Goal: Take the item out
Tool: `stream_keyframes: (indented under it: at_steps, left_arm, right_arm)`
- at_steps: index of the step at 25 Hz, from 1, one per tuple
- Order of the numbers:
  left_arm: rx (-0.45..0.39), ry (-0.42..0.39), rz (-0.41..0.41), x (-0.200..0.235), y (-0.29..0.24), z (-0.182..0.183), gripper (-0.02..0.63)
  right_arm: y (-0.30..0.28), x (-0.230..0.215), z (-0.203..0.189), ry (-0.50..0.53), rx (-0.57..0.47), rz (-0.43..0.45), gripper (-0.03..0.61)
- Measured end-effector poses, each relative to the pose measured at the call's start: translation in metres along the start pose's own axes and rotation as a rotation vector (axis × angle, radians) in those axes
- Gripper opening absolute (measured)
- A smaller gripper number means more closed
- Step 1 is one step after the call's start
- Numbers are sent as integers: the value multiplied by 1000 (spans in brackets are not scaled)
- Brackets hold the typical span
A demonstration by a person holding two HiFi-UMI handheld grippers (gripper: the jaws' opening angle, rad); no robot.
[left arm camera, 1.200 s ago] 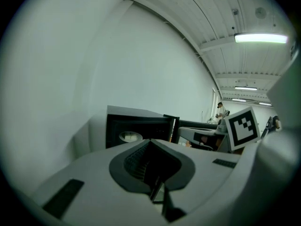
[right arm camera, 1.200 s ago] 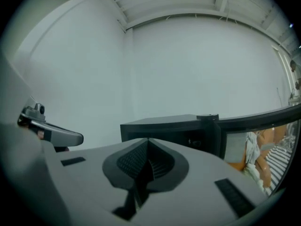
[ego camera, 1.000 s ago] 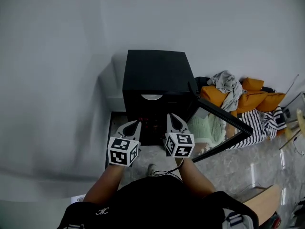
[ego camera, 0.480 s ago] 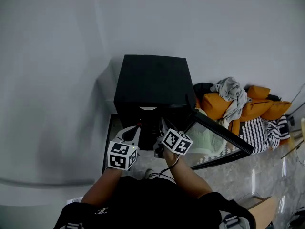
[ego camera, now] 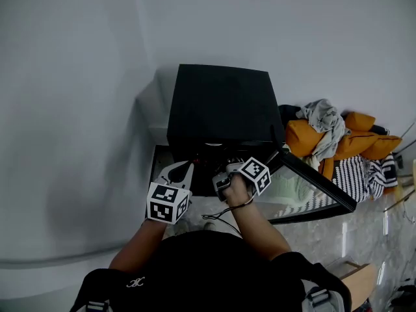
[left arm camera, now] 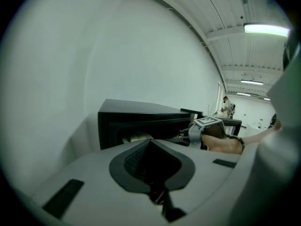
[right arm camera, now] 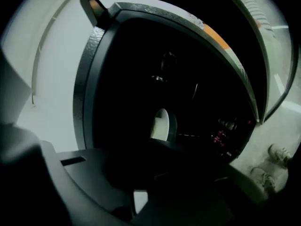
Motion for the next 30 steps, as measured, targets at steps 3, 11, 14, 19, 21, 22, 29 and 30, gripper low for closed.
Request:
stream_keyframes:
  at_steps: [3,11,14,19,21,22,29,30]
  left_arm:
    - [0,7,-1,15,3,-3,0]
    - [-13,25,0,39,11,-6,0]
    - [-11,29,1,43,11,-7,0]
    - [1,33,-4,41,10,-10,0]
    - [5,33,-4,41,9,-11,0]
    - [6,34,-3,42,9,-11,0]
    - [6,42,13,48,10,-14,0]
    - [6,44,16,49,11,-14,0]
  right_arm:
    - [-15,-3,-5,-70,7,-6,8]
    - [-40,-12,-6,-176,-13,-26,14]
    - [-45,-16,-7,-189,-6,-31,37]
    - [-47,-17,-8,-215,12,-25,58]
    - [-49,-16,-7,-226,11,-23,75]
    - [-51,-16,-6,-229,8,-25,91]
    - [-56,-22,-3,-277,-14,-64,101]
    - [-56,-23,-4,-277,-14,-75,101]
Point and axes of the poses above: the fingertips, and each gripper's own axes: y backward along the fingers, x to its left, z out of its top, the point moved 3 cm from there along y, backward along the fingers, and after that the axes turned 7 degrees about -z, right-handed, at the moved point
